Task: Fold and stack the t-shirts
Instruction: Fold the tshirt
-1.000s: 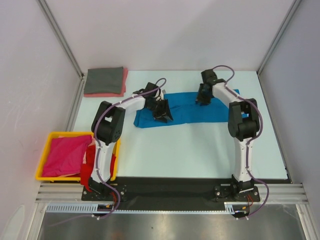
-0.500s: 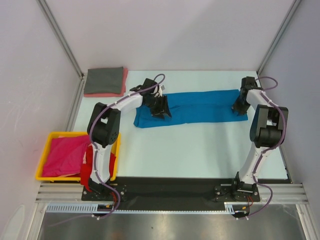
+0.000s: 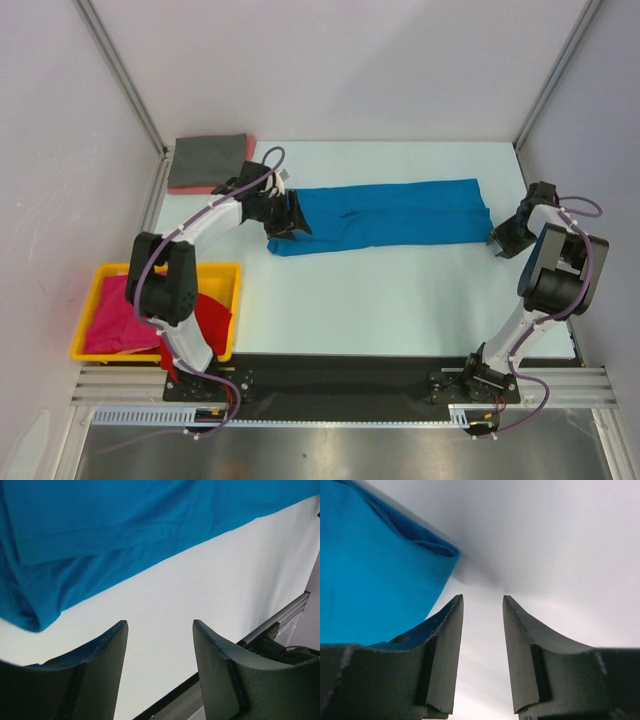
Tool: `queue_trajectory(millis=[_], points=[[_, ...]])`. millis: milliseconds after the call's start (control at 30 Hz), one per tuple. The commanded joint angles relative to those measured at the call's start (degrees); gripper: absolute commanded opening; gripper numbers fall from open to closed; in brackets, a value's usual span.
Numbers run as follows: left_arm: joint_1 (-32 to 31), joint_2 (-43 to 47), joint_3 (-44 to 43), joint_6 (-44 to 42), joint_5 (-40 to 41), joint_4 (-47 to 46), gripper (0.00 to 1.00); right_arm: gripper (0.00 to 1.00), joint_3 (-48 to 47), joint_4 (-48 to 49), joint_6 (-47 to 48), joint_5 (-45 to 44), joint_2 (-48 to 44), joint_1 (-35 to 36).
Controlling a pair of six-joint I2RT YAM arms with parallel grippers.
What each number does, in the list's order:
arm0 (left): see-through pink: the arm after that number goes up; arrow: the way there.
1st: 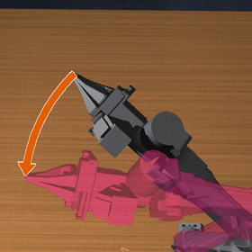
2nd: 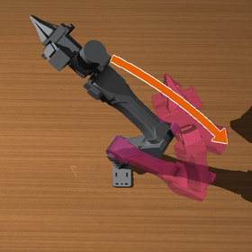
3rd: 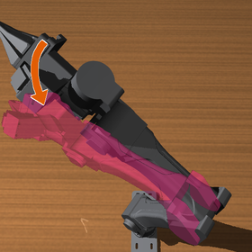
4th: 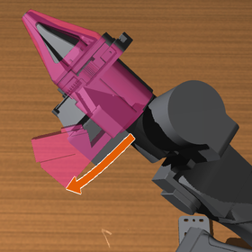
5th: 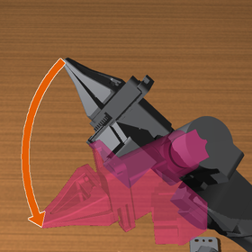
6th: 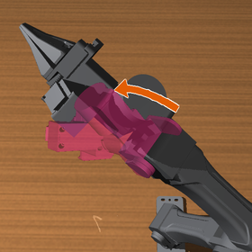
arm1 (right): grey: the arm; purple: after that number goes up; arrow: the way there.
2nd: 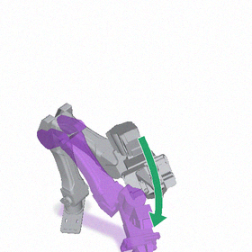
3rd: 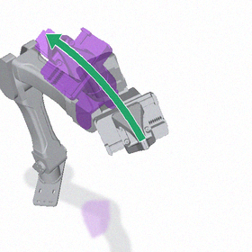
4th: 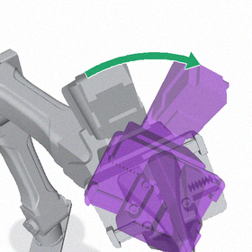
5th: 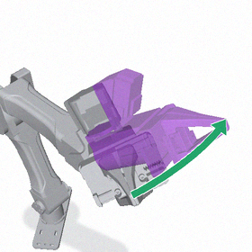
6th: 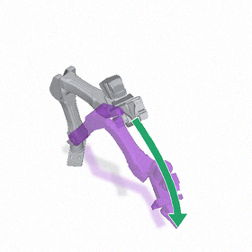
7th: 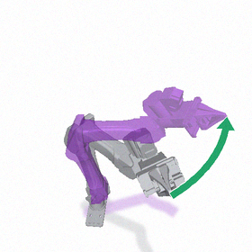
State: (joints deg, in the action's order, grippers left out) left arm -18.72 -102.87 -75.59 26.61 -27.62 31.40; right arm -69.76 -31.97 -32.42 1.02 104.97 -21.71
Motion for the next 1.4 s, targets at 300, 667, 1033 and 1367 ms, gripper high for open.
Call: queue_trajectory(millis=[300, 667, 1033, 1367], points=[[2.81, 6.89, 6.60, -0.86, -3.94, -1.87, 0.61, 0.48, 3.13, 11.57, -3.52, 6.45, 0.94, -0.70], [4.57, 9.43, 11.07, -0.25, -5.34, -2.74, 0.62, 0.48, 6.13, 17.03, -5.37, 4.27, 3.14, -1.05], [6.06, 11.90, 13.10, -0.25, -4.03, -2.40, 0.63, 0.11, 3.92, 12.81, -3.61, 2.94, 6.21, -1.05], [6.07, 9.18, 14.24, 9.77, 5.80, -5.20, 0.64, 0.00, 4.28, 8.85, 1.04, -0.92, 3.67, -1.05]])
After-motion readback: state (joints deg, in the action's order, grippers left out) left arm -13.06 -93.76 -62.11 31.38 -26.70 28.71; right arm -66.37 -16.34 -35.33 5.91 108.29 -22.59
